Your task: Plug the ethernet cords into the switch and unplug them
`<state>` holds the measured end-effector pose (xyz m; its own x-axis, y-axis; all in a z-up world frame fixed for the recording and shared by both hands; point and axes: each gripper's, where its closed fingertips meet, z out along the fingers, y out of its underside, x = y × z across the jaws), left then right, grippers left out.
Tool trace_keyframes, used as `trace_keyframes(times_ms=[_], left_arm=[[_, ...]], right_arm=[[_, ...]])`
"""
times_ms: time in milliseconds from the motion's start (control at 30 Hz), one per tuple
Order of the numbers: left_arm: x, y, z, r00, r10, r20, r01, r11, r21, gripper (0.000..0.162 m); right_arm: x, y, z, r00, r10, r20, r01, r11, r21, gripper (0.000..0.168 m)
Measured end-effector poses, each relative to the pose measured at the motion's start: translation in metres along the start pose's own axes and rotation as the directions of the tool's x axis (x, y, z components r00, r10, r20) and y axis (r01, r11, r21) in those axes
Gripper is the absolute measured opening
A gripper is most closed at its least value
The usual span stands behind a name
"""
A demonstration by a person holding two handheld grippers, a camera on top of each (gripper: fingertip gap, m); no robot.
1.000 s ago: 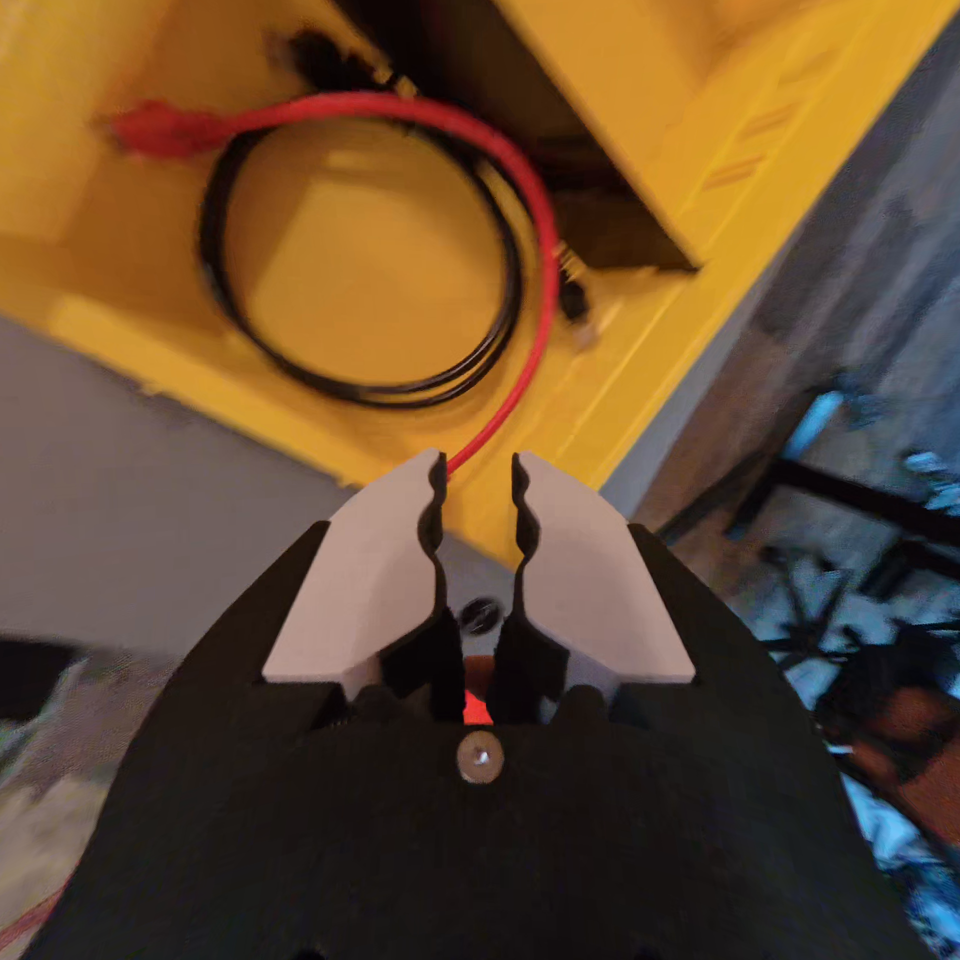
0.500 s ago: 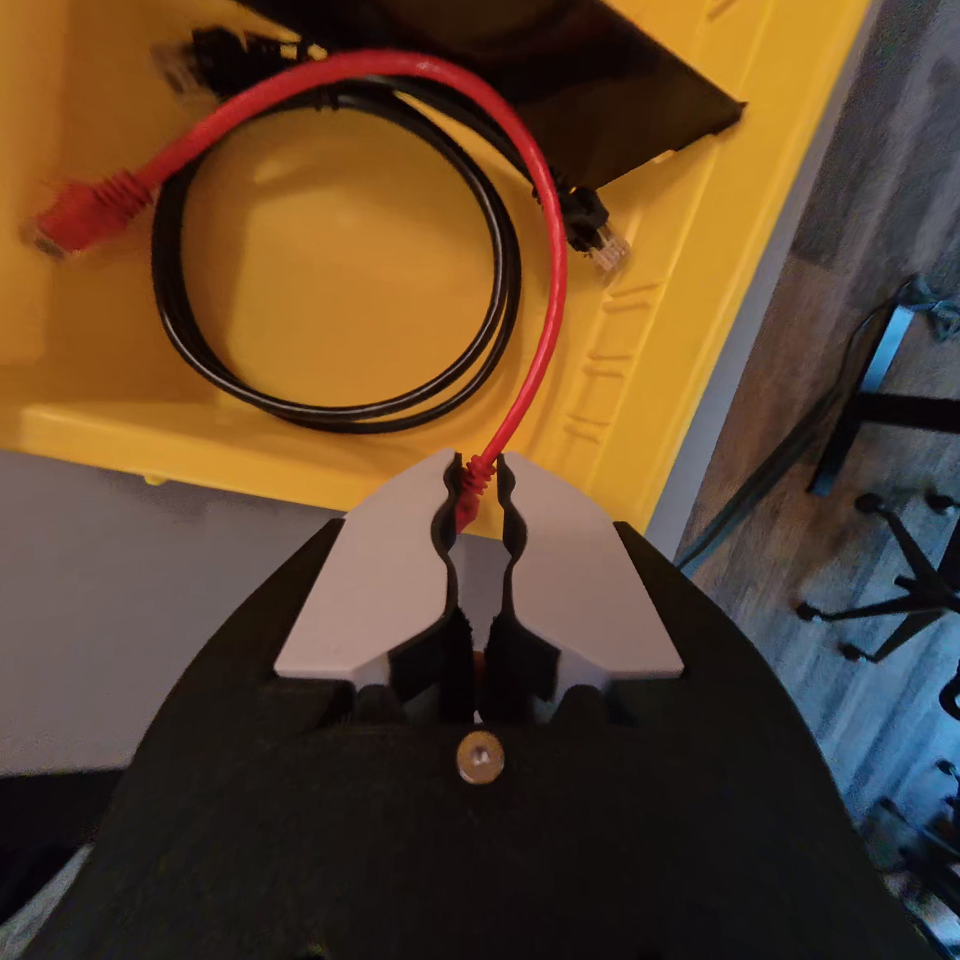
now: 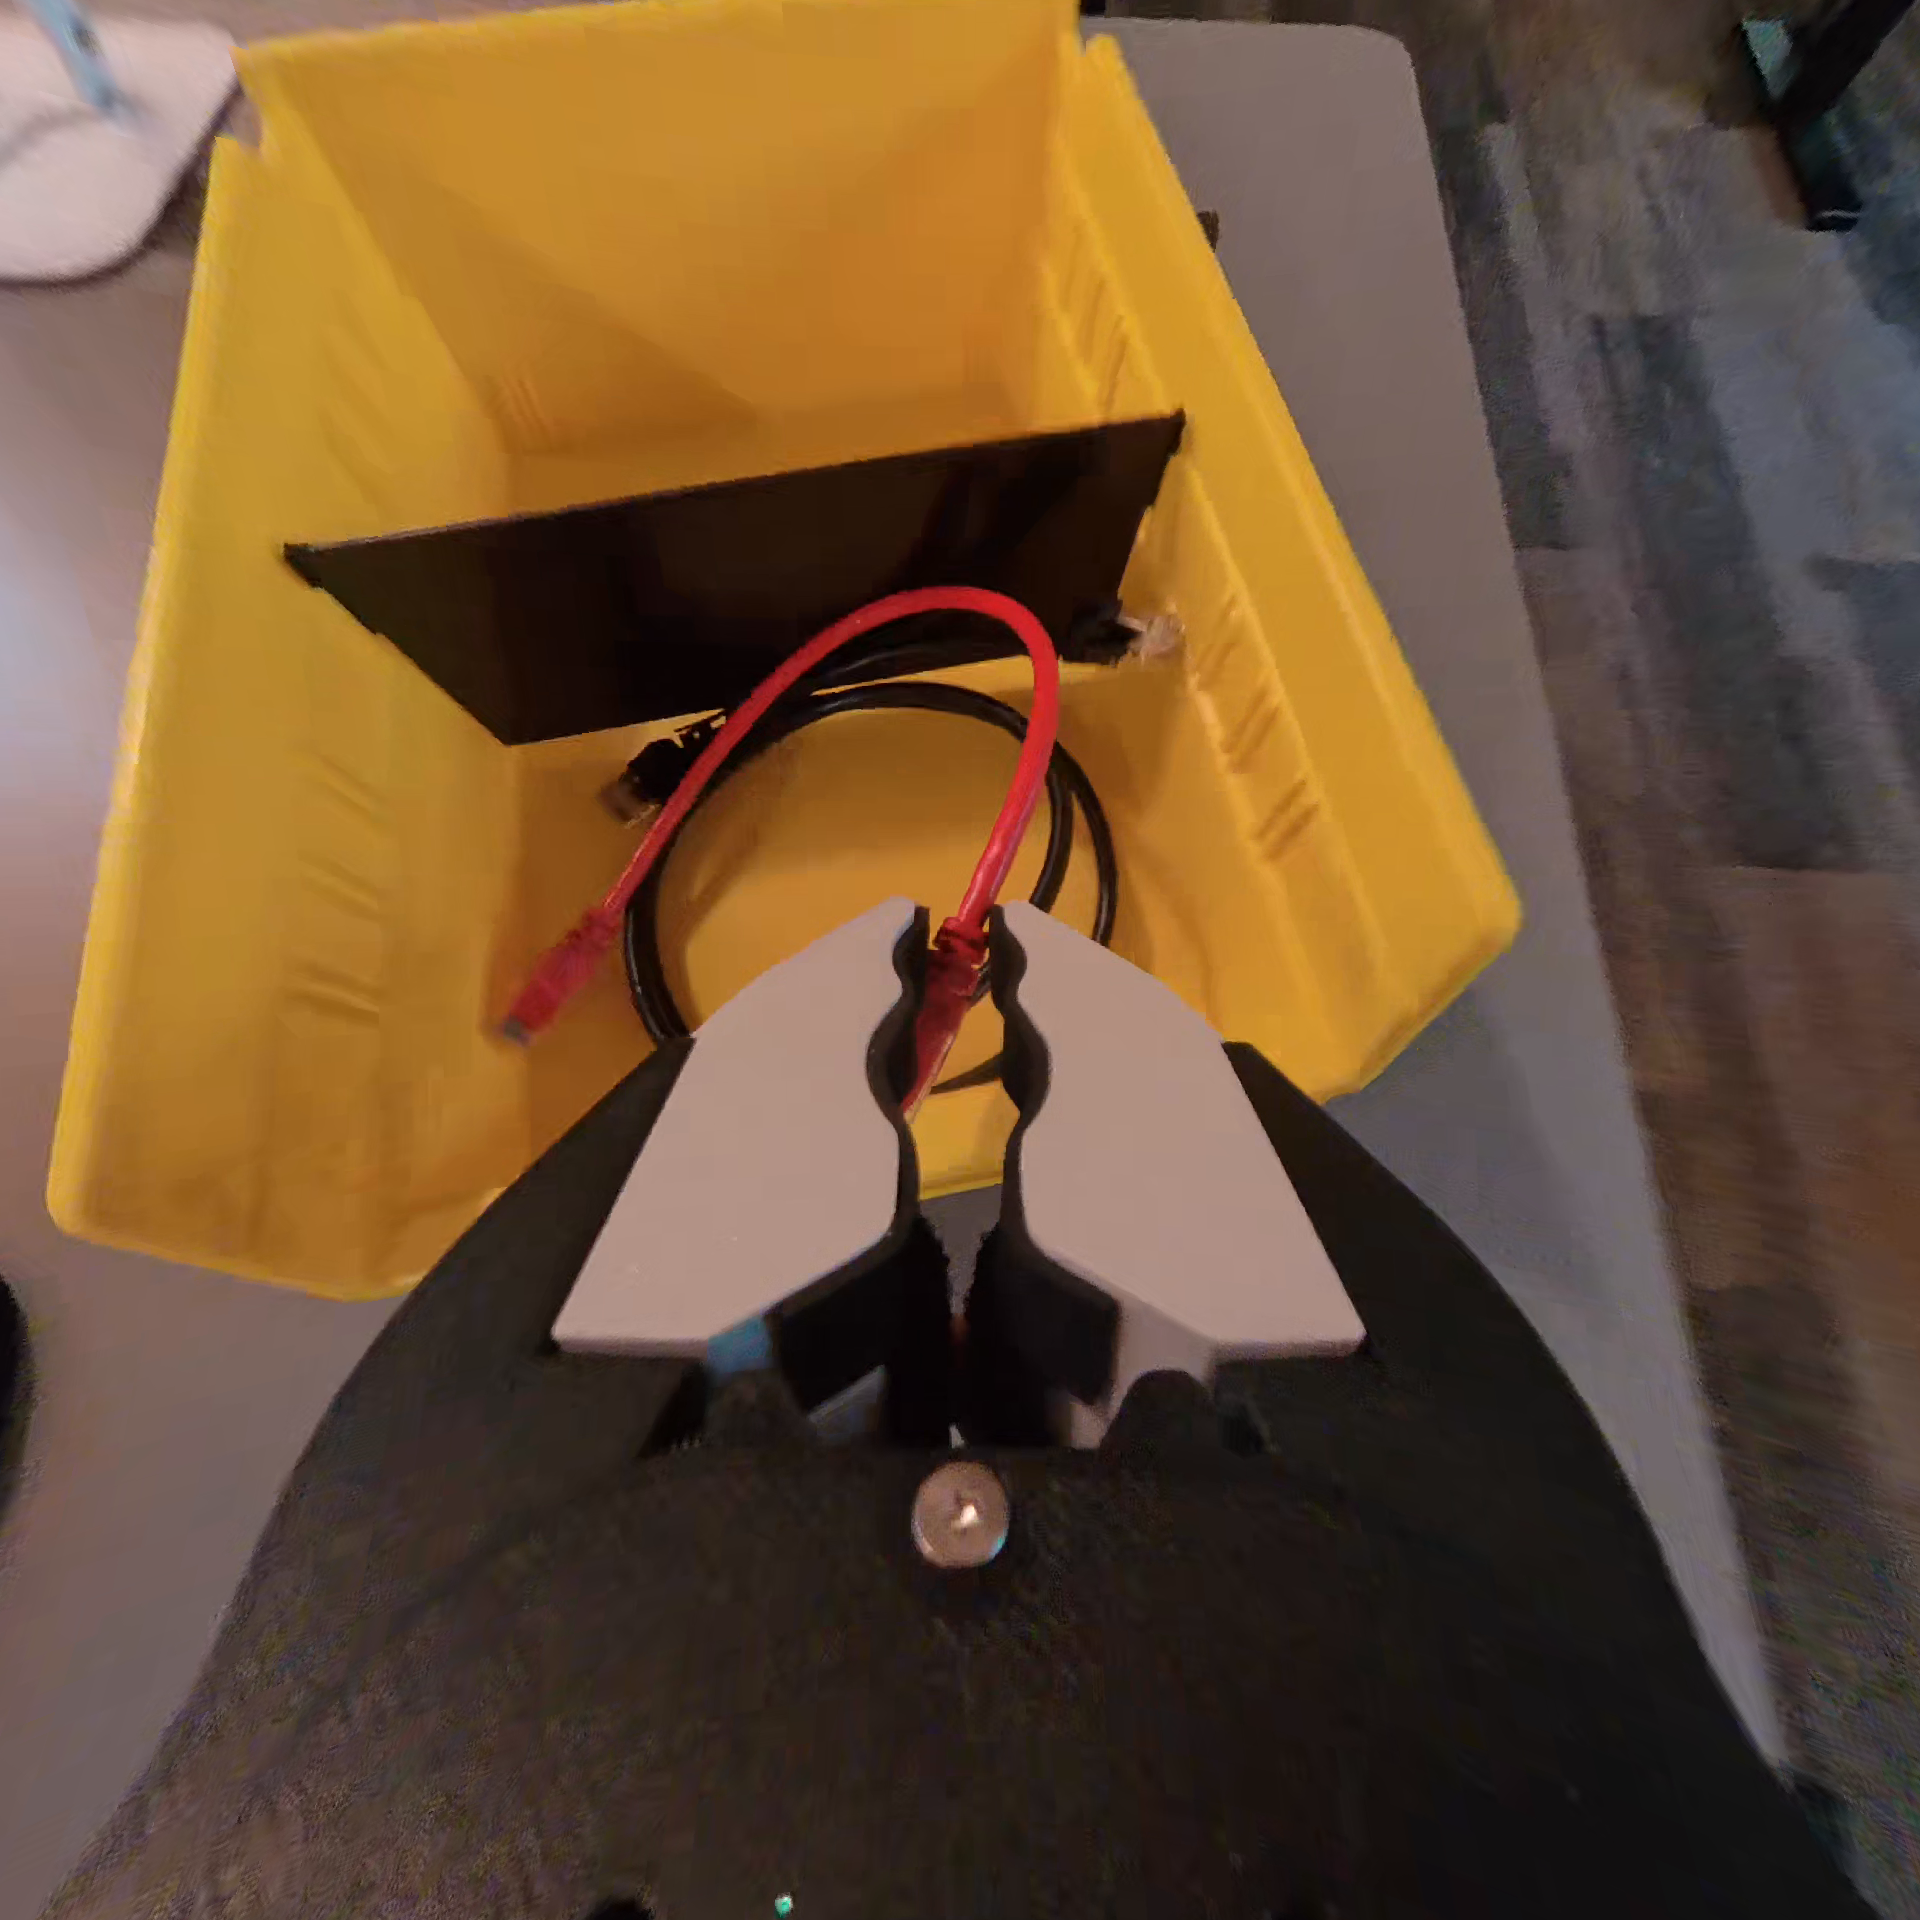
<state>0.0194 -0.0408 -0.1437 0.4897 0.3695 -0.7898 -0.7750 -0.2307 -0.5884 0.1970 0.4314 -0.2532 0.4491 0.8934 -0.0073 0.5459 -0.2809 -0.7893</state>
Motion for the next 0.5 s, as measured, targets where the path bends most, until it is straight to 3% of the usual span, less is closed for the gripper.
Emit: trace_keyframes(times_ms=[267,367,500], left_arm=[[0.001,0.001,-0.001,1.0,0.003,-0.008,-0.003,1.0,-0.008,0.081],[0.001,0.001,0.0,1.0,0.004,-0.011,-0.004,1.0,-0.008,0.082],[0.002,0.0,0.001,1.0,0.002,-0.011,-0.002,1.0,-0.002,0.081]], right_arm=[[-0.01,0.001,0.041,0.987,0.136,0.09,-0.147,0.98,0.131,0.011],[-0.015,0.0,0.048,0.997,0.037,0.073,-0.039,0.999,0.025,0.011],[-0.016,0.006,0.054,0.992,-0.114,0.062,0.125,0.966,-0.225,0.011]])
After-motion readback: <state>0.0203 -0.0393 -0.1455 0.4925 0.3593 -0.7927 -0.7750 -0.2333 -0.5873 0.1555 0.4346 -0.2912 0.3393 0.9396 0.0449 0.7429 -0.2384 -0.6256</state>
